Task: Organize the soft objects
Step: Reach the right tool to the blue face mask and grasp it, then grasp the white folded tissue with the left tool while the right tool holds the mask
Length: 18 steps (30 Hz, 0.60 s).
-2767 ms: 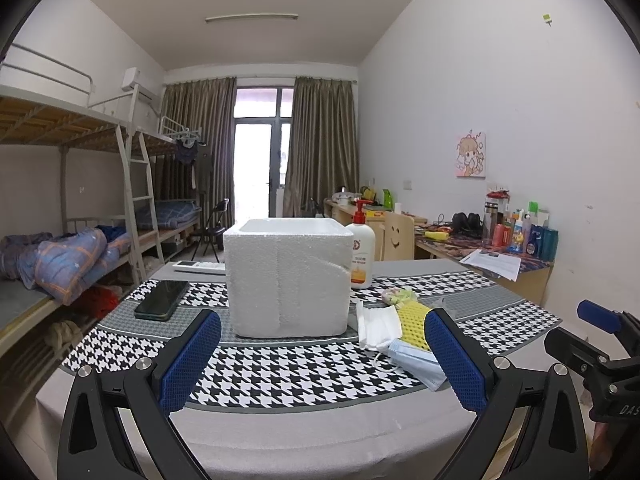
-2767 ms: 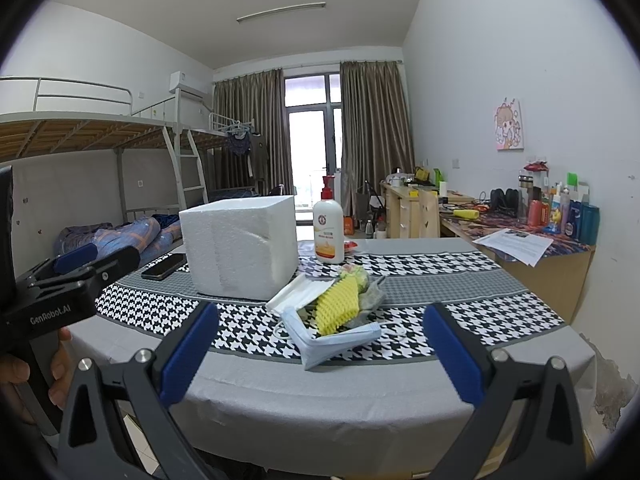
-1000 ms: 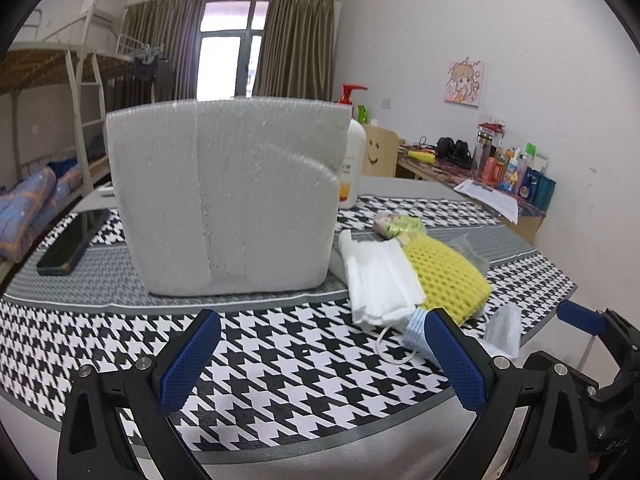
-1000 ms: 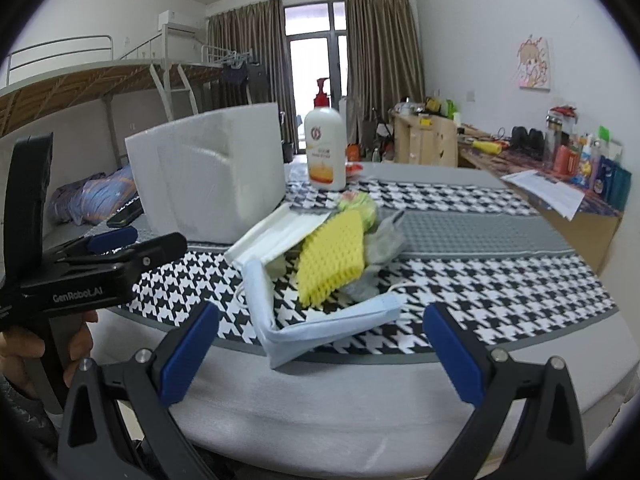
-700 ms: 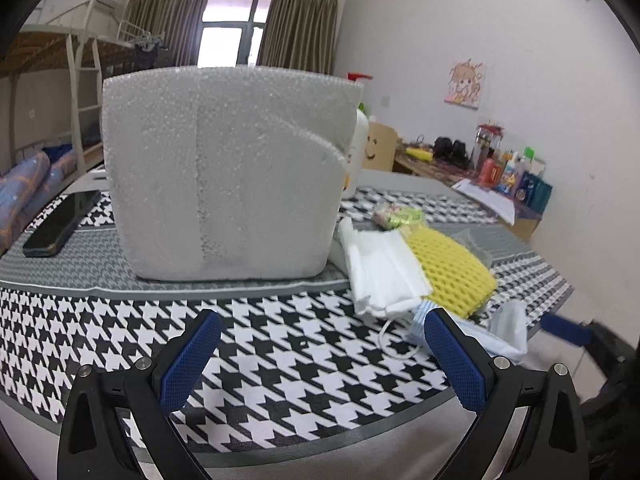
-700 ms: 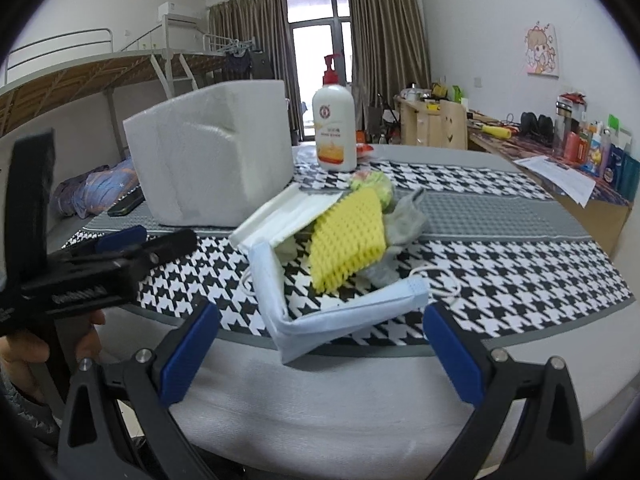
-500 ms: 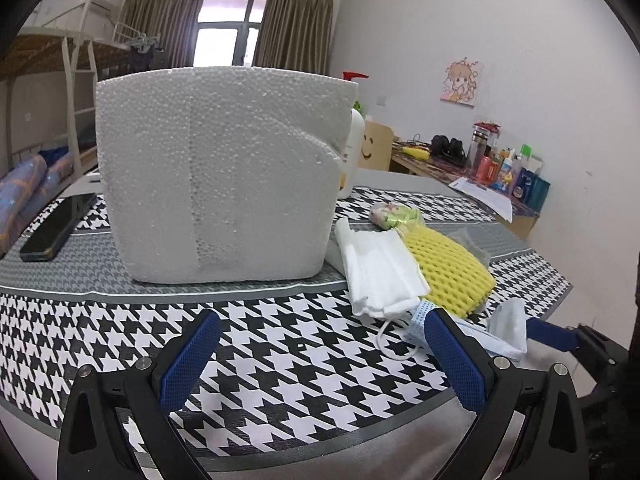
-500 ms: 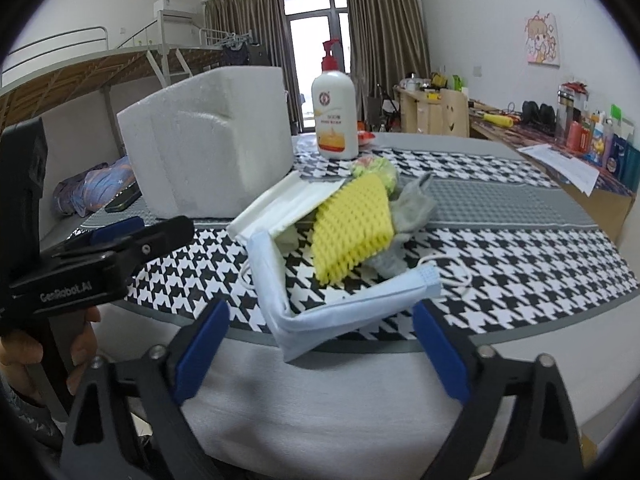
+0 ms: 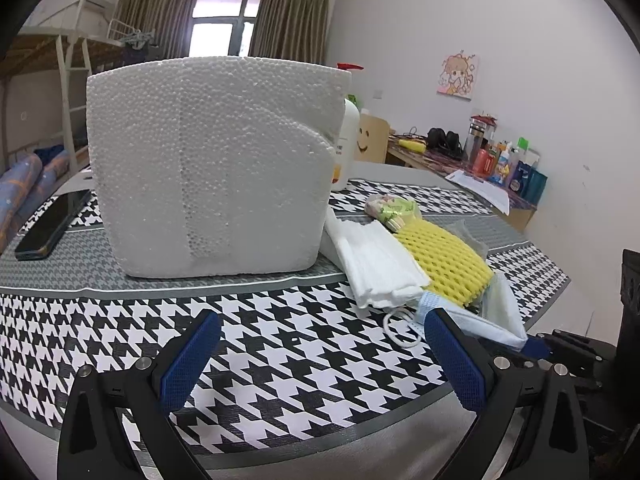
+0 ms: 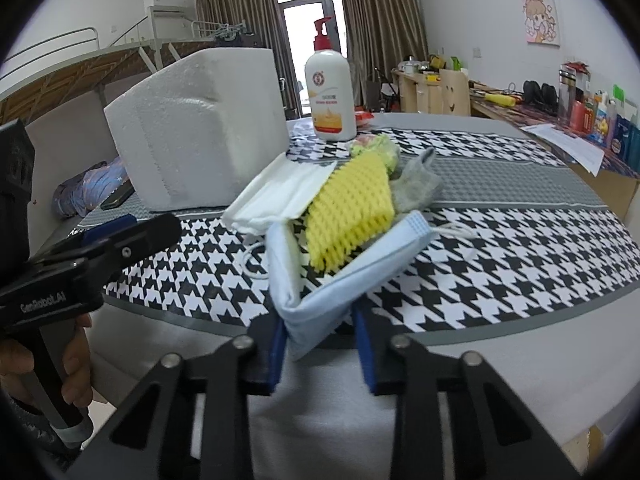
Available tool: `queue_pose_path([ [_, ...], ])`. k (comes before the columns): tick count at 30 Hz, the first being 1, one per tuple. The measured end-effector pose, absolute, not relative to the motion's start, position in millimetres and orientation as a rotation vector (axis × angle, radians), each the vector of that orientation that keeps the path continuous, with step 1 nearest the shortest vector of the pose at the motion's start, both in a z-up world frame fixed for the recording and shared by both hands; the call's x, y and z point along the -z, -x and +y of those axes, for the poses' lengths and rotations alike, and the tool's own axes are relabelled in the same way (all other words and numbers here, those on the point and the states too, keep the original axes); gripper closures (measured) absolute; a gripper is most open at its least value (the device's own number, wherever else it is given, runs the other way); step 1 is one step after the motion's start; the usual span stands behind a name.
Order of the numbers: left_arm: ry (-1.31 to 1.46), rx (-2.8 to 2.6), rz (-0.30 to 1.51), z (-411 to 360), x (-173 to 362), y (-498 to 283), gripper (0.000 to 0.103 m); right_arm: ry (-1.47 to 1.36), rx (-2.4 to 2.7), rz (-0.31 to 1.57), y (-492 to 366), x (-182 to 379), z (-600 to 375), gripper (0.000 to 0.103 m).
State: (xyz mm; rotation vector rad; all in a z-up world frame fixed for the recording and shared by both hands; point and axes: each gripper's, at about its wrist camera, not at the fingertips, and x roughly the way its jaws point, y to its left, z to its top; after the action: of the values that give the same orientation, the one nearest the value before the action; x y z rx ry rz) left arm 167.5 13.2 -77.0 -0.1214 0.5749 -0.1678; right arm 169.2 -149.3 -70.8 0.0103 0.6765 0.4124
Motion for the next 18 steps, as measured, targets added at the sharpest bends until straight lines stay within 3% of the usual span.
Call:
queue_pose_path([
  [4, 0.106, 0.157, 0.57, 10, 76, -169, 0.001, -0.008, -0.409, 0.649, -161, 65, -156, 0.085],
  [18, 0.072, 0.193, 0.599, -34, 65, -198, 0.001, -0.066, -0.302, 0.567, -144, 48, -206, 0.086],
])
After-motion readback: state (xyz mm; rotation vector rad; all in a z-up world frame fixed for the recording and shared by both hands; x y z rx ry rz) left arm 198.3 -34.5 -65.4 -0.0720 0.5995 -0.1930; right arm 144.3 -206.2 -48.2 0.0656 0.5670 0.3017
